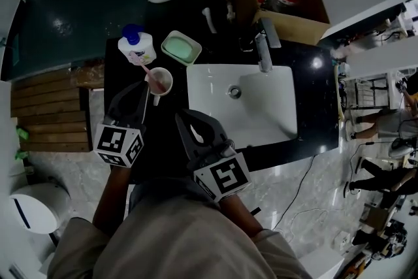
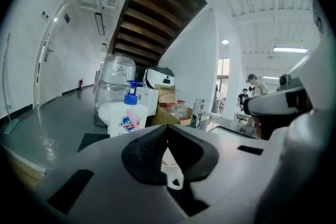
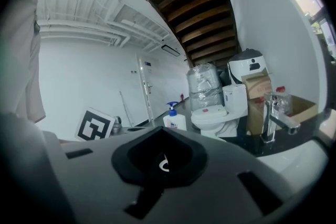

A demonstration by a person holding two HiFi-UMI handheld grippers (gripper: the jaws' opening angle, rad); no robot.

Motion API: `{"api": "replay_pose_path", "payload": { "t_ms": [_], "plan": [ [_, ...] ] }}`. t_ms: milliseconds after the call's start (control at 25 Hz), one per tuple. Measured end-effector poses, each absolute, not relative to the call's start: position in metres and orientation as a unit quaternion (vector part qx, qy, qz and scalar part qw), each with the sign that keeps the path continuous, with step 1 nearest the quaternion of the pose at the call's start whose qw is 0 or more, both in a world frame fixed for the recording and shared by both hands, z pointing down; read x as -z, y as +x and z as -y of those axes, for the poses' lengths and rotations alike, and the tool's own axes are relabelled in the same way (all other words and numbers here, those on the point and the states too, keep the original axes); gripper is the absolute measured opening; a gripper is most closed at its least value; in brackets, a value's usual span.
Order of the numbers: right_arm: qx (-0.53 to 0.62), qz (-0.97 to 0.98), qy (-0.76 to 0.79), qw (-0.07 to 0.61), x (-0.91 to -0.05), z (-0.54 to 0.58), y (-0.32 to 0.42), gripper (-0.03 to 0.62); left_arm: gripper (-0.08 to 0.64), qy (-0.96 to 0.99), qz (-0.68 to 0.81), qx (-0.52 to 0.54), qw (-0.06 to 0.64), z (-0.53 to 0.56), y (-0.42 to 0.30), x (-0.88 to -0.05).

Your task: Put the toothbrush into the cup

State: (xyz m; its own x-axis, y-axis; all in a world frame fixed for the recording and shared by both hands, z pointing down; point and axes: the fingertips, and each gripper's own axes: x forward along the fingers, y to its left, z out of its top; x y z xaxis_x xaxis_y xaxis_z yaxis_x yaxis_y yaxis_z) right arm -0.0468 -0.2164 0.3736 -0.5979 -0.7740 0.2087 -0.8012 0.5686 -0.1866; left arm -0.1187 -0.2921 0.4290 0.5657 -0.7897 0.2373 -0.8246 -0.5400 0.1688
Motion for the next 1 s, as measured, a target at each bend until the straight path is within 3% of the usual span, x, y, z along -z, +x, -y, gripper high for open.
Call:
{"api": "replay_pose_path", "payload": {
  "t_ms": [1000],
  "plan": [
    [-0.096,0.879,0.466,0.037,-0.355,0.204,-0.044,0.005,0.009,0.890,0.437,-0.001,0.131,0.255,-0.118,-0.381]
  ]
}}
